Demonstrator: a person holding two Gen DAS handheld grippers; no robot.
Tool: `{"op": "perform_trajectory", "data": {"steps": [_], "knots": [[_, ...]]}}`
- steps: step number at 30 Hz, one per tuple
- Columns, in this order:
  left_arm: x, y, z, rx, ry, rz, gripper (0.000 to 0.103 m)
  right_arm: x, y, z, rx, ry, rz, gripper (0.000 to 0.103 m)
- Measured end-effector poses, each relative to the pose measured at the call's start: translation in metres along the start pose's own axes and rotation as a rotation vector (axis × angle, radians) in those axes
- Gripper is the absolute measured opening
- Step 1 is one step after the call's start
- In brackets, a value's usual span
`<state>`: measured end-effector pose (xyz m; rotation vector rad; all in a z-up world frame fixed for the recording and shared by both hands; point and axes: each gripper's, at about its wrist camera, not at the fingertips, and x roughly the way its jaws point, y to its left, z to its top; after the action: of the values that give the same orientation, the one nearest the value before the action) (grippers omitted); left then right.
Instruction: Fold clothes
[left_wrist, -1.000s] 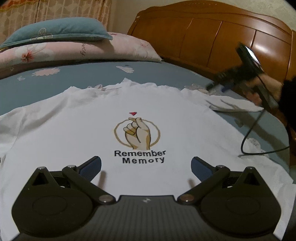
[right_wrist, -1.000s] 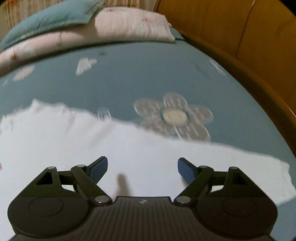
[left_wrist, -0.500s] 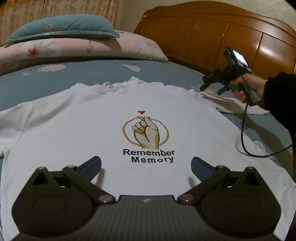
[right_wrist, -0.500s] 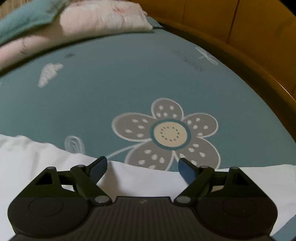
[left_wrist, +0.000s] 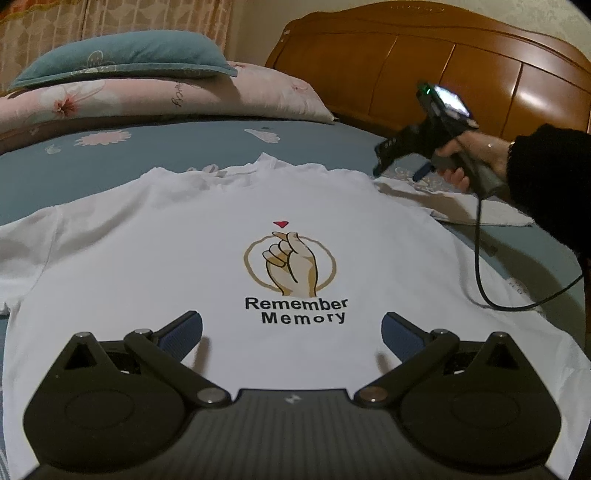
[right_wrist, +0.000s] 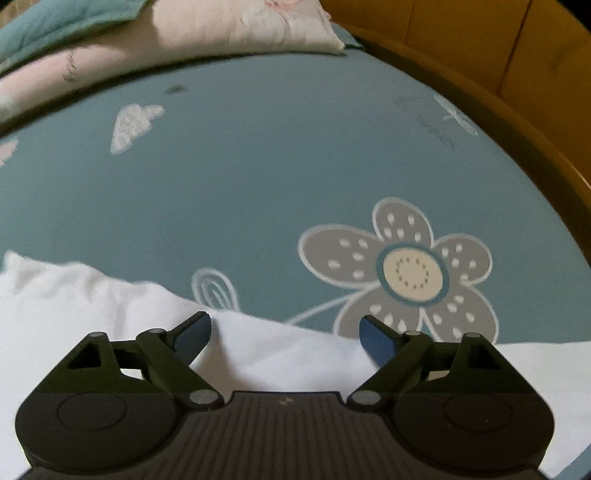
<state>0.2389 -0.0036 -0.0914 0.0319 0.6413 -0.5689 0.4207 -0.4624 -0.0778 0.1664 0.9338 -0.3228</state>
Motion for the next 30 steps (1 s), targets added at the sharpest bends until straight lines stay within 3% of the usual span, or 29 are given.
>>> {"op": "perform_trajectory", "data": {"steps": [5, 8, 14, 20, 26, 30], "knots": [[-0.001, -0.002, 0.0, 0.006, -0.004, 0.0, 0.102, -0.046, -0.018, -0.009, -0.086, -0.029, 0.018, 0.091], [-0.002, -0.002, 0.0, 0.006, -0.008, -0.004, 0.102, -0.052, -0.053, -0.022, -0.039, -0.002, -0.009, 0.091], [0.002, -0.002, -0.001, 0.008, 0.004, -0.002, 0.102, -0.023, -0.127, -0.05, 0.112, 0.07, -0.081, 0.091], [0.008, -0.002, -0.003, 0.012, 0.022, 0.007, 0.102, -0.013, -0.165, -0.047, 0.191, 0.008, -0.077, 0.094], [0.004, -0.003, -0.003, 0.013, 0.014, -0.005, 0.102, -0.054, -0.206, -0.05, 0.251, -0.03, -0.054, 0.094], [0.006, -0.004, -0.003, 0.017, 0.016, -0.003, 0.102, -0.058, -0.227, -0.064, 0.251, -0.002, -0.064, 0.094]]}}
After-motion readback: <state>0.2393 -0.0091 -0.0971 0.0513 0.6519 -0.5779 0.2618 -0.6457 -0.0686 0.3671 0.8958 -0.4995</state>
